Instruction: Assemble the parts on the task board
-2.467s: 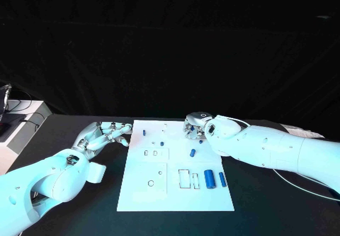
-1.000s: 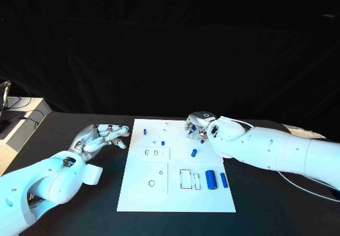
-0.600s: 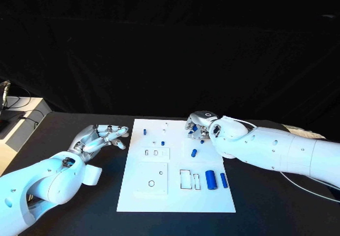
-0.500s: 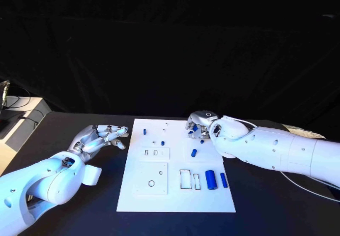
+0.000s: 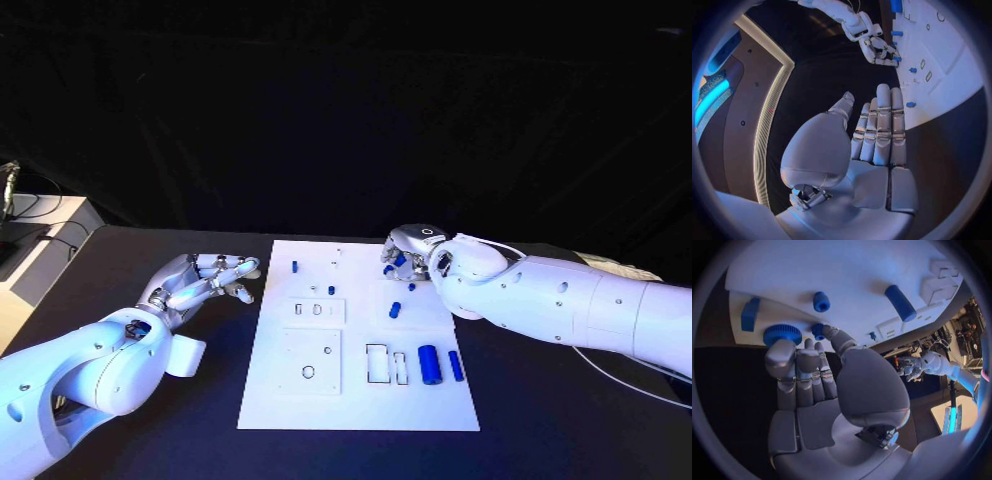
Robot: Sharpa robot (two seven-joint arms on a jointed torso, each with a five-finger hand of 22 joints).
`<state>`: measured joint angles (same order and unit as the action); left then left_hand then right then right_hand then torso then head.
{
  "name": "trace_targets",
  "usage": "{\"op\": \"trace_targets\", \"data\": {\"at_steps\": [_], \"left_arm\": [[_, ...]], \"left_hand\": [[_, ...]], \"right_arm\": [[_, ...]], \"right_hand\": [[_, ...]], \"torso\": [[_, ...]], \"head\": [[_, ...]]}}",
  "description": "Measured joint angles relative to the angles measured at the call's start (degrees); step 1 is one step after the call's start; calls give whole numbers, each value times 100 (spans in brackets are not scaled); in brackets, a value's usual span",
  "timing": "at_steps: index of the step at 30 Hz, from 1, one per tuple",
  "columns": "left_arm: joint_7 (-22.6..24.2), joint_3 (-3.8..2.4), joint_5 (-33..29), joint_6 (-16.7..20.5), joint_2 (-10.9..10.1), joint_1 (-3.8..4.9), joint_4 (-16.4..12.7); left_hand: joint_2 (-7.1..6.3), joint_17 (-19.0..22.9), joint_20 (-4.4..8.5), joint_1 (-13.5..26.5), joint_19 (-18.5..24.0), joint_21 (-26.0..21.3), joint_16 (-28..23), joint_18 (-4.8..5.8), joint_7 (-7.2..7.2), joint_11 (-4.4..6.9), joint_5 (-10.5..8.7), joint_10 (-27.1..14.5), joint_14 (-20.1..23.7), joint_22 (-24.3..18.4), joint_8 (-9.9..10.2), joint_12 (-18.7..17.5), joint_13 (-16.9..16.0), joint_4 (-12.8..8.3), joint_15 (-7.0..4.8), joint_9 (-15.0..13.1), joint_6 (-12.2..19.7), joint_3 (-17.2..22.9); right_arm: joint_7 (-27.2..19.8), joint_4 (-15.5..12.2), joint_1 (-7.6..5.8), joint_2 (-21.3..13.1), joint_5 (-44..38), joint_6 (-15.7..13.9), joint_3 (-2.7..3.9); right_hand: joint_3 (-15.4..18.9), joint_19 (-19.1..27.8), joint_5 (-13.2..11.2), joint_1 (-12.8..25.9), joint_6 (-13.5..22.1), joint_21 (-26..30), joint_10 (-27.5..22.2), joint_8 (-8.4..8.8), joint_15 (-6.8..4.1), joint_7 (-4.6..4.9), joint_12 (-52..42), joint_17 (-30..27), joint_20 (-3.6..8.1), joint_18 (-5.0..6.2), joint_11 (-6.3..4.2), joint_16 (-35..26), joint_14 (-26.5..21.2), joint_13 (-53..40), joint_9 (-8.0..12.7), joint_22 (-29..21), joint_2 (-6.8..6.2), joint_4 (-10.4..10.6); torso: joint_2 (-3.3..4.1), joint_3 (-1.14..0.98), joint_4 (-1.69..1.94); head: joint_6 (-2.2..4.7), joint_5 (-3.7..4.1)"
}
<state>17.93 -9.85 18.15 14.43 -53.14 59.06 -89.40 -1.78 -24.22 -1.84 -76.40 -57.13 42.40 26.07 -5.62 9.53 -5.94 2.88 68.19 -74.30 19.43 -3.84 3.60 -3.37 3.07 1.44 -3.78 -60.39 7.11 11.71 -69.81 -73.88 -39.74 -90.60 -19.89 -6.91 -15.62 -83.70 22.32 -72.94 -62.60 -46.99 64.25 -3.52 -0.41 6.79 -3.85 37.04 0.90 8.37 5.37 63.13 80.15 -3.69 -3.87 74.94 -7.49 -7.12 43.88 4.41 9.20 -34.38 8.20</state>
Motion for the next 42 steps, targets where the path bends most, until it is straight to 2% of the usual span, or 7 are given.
{"op": "trace_targets", "data": {"at_steps": [8,11,17,20,25,32,42], "left_arm": [[-6,0,0,-7,2,0,8],[-7,0,0,-9,6,0,11],[-10,0,0,-14,12,-1,18],[-11,0,1,-15,12,-1,20],[-12,0,1,-17,12,-1,23],[-15,0,1,-21,17,-1,32],[-17,0,1,-24,39,-1,48]], "left_hand": [[0,8,0,0,0,32,44,0,0,0,0,0,0,-17,0,0,0,-15,0,0,0,-15],[0,8,0,0,0,32,44,0,0,0,0,0,0,-17,0,0,0,-15,0,0,0,-15],[0,8,0,0,0,32,44,0,0,0,0,0,0,-17,0,0,0,-15,0,0,0,-15],[0,8,0,0,0,32,44,0,0,0,0,0,0,-17,0,0,0,-15,0,0,0,-15],[23,8,0,23,0,32,44,0,0,0,0,0,0,-28,0,0,0,-14,0,0,0,-16],[23,14,0,23,0,32,44,0,0,0,0,0,0,-27,0,0,0,1,0,0,0,-32],[47,13,0,-2,0,54,44,0,0,21,0,-21,0,-32,0,0,0,1,0,0,0,-31]], "right_arm": [[-5,7,0,-11,7,63,0],[-12,13,1,-6,15,73,0],[-22,23,0,2,35,85,3],[-30,26,-3,3,42,87,4],[-53,15,-5,2,51,68,5],[-74,-72,3,1,83,-112,8],[-6,-112,-26,214,100,-556,92]], "right_hand": [[-163,0,21,2,-70,19,119,0,0,16,12,3,0,-1,-27,0,0,6,0,-1,5,-34],[-278,-14,21,-34,-91,-34,253,0,0,14,22,12,14,-8,-57,0,0,6,0,-1,120,-54],[-607,-19,-181,-28,-334,-323,625,0,-84,-42,65,158,67,-58,-148,48,22,26,-30,-1,247,-106],[-670,-35,-373,-105,-475,-475,684,0,-105,-61,80,242,98,-115,-97,90,41,27,-46,-1,340,-167],[-717,-19,-525,-94,-616,-744,721,-21,-165,-104,51,445,170,-176,-61,178,63,26,-87,-2,423,-214],[-748,-14,-624,-51,-637,-965,725,-20,-164,-121,51,657,179,-193,-61,222,63,5,-138,-2,465,-294],[-750,-24,-639,-44,-659,-1020,746,-14,-163,-105,52,748,191,-231,-46,222,64,4,-145,-3,472,-354]], "torso": [[3,5,6],[5,4,7],[5,8,16],[5,12,18],[7,12,18],[9,12,24],[8,23,26]], "head": [[-9,9],[-11,13],[-19,25],[-21,25],[-23,20],[-20,23],[13,31]]}}
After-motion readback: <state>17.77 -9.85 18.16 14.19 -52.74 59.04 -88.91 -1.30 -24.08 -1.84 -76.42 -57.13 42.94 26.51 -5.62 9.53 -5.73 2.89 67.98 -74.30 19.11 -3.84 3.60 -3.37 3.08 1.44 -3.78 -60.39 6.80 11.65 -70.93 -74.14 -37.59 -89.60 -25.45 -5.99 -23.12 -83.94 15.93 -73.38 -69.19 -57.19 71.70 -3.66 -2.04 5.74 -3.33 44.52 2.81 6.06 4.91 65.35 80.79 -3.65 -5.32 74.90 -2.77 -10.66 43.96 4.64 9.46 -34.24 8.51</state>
